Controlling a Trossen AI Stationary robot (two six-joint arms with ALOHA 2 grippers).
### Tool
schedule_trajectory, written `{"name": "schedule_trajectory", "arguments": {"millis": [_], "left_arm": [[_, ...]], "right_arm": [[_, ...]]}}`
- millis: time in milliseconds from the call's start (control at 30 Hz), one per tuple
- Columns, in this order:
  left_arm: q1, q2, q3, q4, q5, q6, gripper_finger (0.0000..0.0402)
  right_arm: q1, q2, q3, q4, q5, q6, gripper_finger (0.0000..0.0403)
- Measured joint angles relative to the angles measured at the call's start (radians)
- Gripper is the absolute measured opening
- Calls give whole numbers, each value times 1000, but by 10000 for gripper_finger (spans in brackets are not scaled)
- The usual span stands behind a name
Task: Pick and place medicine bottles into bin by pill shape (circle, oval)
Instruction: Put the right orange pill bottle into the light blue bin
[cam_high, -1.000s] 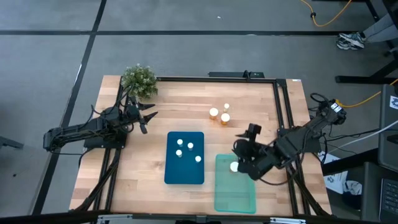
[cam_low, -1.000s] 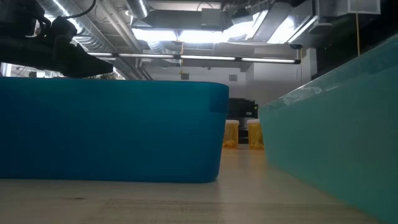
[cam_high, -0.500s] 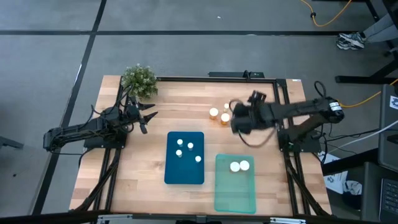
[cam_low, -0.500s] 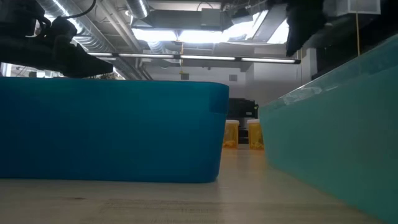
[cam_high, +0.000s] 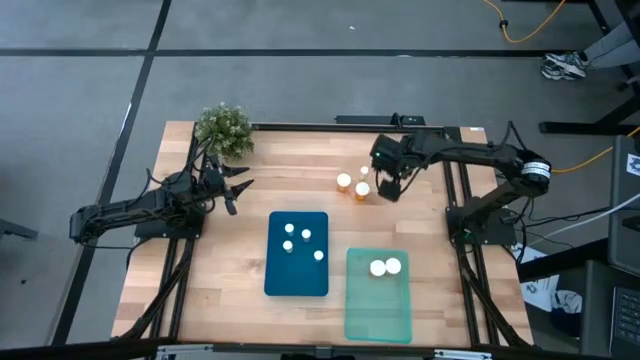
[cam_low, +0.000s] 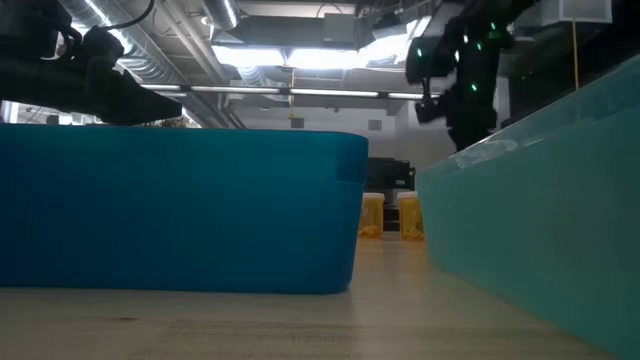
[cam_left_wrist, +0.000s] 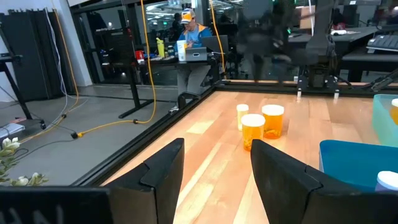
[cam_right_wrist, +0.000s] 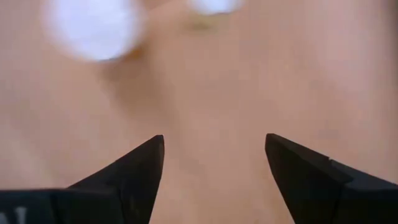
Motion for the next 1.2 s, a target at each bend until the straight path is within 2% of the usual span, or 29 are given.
{"name": "schedule_trajectory", "arguments": {"millis": [100, 167, 333, 567, 833, 1200], "left_arm": [[0, 0, 0, 0, 0, 0, 177], [0, 0, 0, 0, 0, 0, 177], [0, 0, 0, 0, 0, 0, 177], [0, 0, 0, 0, 0, 0, 177], [0, 0, 0, 0, 0, 0, 177], [0, 0, 0, 0, 0, 0, 177]], "right_arm": [[4, 0, -115, 119, -195, -79, 281], [24, 0, -184, 221, -239, -89, 281], [75, 0, -307, 478, -110, -61, 281], [117, 0, -340, 706, -106, -42, 281], [120, 0, -340, 809, -59, -14, 281], [120, 39, -340, 855, -40, -2, 281]]}}
